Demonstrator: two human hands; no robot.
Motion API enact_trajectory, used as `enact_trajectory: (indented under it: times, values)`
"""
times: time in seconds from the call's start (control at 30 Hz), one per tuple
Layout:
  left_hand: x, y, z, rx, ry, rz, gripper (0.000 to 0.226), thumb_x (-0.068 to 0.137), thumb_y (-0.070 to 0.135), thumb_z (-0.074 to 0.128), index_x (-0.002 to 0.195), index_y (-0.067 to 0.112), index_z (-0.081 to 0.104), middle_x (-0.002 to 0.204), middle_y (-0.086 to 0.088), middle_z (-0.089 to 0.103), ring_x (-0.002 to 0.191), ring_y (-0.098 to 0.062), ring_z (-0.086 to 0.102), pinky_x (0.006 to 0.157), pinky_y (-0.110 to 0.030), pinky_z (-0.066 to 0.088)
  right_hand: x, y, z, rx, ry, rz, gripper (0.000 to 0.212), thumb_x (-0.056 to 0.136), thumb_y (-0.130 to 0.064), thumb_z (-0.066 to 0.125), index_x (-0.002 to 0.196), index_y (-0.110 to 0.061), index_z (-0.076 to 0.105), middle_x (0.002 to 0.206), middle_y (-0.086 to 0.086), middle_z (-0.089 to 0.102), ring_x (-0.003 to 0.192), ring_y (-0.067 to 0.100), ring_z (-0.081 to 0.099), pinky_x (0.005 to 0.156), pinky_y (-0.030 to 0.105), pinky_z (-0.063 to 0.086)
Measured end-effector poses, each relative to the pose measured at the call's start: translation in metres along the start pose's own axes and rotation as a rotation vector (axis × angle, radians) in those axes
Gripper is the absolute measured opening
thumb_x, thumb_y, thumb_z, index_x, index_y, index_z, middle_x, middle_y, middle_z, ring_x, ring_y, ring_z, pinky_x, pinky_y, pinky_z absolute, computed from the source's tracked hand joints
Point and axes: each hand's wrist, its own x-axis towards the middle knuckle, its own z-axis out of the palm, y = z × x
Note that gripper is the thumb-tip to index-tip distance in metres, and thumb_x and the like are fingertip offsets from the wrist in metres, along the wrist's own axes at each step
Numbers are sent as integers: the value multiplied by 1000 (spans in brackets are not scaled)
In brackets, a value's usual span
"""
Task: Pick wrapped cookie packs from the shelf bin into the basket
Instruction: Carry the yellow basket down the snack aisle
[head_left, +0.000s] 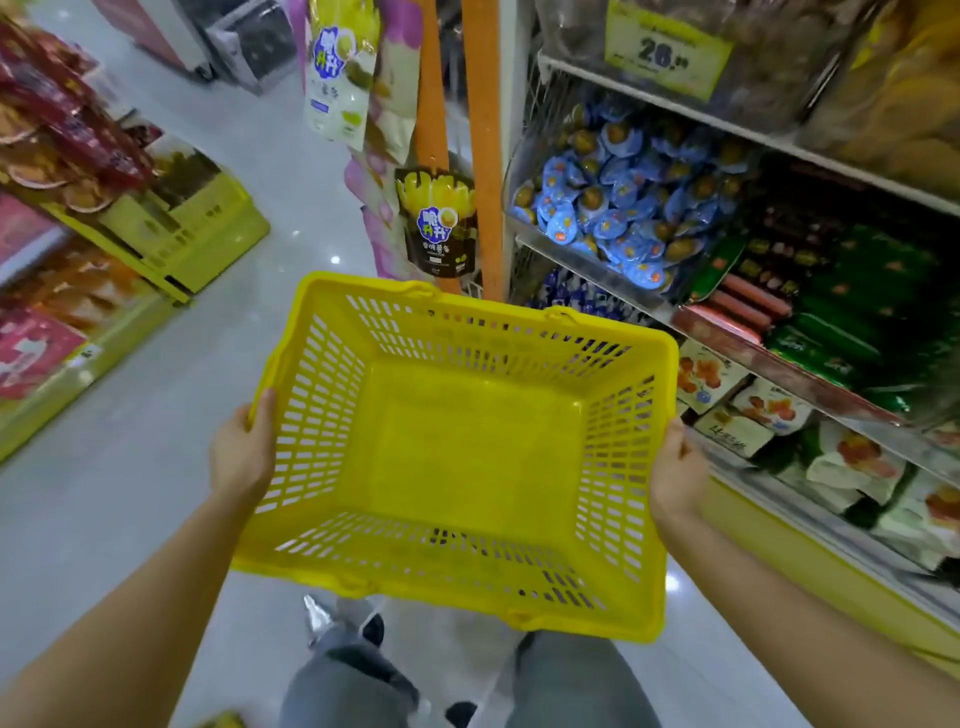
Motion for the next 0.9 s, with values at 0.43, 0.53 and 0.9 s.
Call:
enact_trajectory:
  times: [0.43,0.53,0.9]
  values:
    - [126,-32,84,3,-221,139,51,98,42,36,107,0,63,105,-27,64,104,-37,59,86,-44,43,13,68,96,-52,159,119,47,98,-47,26,85,-7,46,76,16,48,74,27,47,66,37,35]
    - [150,-53,108,0,-249,150,51,98,41,36,110,0,63,108,-26,64,106,-36,58,86,-43,42,21,89,129,-81,225,103,51,98,-44,28,89,-1,53,81,26,54,79,38,53,67,40,39]
    - [190,-150,242,-52,-257,70,47,97,39,39,96,-1,63,96,-26,63,95,-34,58,73,-34,35,72,199,211,-256,319,31,50,99,-39,29,96,2,59,96,36,59,89,48,55,73,47,42]
